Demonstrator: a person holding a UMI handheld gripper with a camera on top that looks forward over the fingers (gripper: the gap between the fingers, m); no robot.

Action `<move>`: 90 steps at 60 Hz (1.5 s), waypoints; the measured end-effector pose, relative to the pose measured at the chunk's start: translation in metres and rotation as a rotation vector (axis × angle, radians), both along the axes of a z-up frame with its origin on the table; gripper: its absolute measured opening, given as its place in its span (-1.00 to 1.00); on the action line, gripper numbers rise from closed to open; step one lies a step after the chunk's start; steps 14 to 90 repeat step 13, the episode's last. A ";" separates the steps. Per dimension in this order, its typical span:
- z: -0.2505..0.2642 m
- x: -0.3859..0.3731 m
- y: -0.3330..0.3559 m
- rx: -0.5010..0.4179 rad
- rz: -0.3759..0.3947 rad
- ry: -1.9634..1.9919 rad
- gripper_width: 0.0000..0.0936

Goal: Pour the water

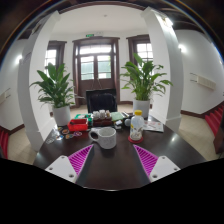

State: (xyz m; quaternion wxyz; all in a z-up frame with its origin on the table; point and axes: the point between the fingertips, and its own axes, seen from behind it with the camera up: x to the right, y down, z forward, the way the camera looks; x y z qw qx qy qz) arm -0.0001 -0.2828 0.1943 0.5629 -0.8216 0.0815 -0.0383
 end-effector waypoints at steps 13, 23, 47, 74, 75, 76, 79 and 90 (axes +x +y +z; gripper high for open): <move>0.008 -0.006 -0.007 0.012 0.007 -0.040 0.66; 0.008 -0.006 -0.007 0.012 0.007 -0.040 0.66; 0.008 -0.006 -0.007 0.012 0.007 -0.040 0.66; 0.008 -0.006 -0.007 0.012 0.007 -0.040 0.66; 0.008 -0.006 -0.007 0.012 0.007 -0.040 0.66; 0.008 -0.006 -0.007 0.012 0.007 -0.040 0.66; 0.008 -0.006 -0.007 0.012 0.007 -0.040 0.66; 0.008 -0.006 -0.007 0.012 0.007 -0.040 0.66</move>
